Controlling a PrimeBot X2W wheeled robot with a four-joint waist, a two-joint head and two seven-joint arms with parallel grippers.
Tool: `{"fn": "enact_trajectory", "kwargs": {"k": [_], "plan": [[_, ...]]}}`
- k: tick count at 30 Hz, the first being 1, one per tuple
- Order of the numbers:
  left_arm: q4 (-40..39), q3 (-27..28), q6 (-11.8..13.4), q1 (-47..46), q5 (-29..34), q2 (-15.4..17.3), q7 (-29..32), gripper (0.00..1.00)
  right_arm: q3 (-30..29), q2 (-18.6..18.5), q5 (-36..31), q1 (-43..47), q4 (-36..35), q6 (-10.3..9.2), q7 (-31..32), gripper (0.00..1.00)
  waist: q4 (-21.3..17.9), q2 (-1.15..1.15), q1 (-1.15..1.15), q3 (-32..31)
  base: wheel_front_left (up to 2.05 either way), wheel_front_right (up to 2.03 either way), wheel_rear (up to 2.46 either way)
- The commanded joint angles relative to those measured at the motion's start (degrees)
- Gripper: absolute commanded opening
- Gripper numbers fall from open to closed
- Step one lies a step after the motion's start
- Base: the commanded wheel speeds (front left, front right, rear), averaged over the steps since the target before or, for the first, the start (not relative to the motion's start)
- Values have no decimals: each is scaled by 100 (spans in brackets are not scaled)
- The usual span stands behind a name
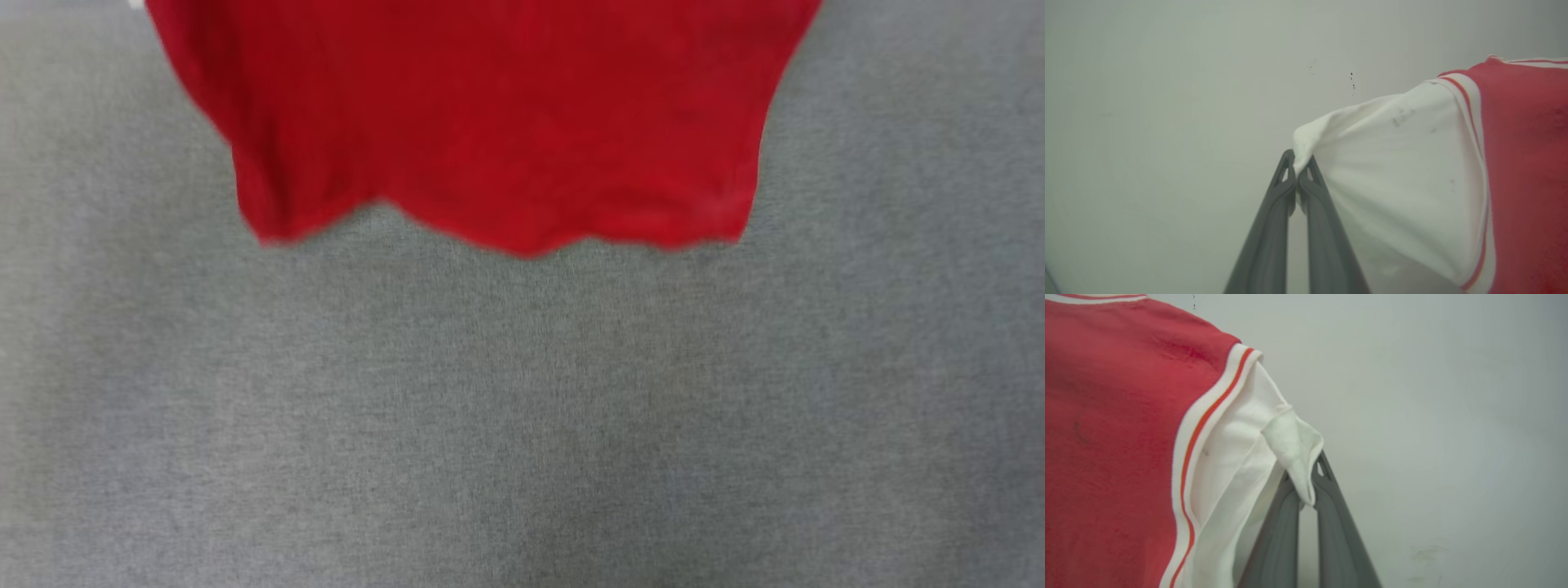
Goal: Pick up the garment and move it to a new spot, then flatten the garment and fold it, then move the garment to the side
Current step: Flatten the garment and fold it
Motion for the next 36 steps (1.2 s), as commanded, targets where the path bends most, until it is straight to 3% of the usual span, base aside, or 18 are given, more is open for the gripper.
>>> {"fn": "enact_trajectory", "kwargs": {"k": [1,10,17,26,36], "plan": [[252,-108,-81,-434,129,-118,-6,0,-28,90,-93,-306,244,-10,-129,0,36,0,-1,463,0,0,0],[2078,-527,-502,-2737,678,-1015,-562,0,-184,482,-949,-1994,1766,-10,-1001,0,154,0,-1,1125,0,0,0],[3021,-783,-797,-3145,806,-1450,-997,0,-312,790,-1405,-2402,2612,-10,-1656,0,288,0,-1,1347,0,0,0],[3872,-1103,-1056,-2278,736,-1931,-1502,0,169,931,-1276,-1630,3463,-9,-2277,0,401,0,-1,1251,0,0,0],[3702,-1271,-982,152,628,-2190,-1720,0,1229,573,-148,266,3359,-8,-2450,0,424,0,-1,451,0,0,0]]}}
